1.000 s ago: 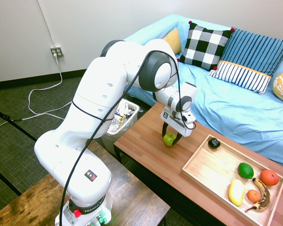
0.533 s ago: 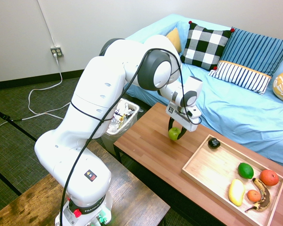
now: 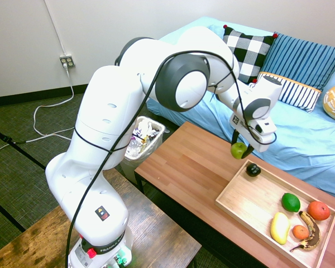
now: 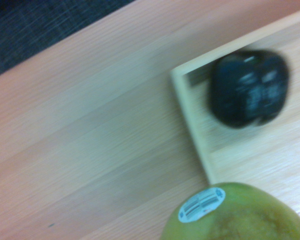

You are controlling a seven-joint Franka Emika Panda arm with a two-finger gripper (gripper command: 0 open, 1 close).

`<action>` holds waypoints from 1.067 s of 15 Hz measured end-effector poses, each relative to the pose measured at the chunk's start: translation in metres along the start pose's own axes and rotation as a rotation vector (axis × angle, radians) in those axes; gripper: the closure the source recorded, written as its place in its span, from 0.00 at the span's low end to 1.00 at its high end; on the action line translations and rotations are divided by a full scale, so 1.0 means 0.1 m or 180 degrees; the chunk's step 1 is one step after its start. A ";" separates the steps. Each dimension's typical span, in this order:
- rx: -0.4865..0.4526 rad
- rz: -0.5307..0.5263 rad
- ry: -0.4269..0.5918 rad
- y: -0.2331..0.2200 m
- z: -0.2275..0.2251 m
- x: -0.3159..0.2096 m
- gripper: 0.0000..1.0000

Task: Put the apple in the tray

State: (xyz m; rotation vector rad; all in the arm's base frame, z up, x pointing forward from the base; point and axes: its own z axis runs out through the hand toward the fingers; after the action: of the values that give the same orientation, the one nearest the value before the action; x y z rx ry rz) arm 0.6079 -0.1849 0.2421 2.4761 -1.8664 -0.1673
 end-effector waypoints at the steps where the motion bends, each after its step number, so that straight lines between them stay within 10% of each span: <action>1: 0.0019 0.0146 -0.0003 0.14 -0.01 0.22 1.00; 16: -0.0191 0.0967 -0.0113 0.50 1.10 1.69 1.00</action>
State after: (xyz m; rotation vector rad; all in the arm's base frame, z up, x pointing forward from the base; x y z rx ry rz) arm 0.5943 -0.3575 0.1265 2.1311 -2.1853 -0.2529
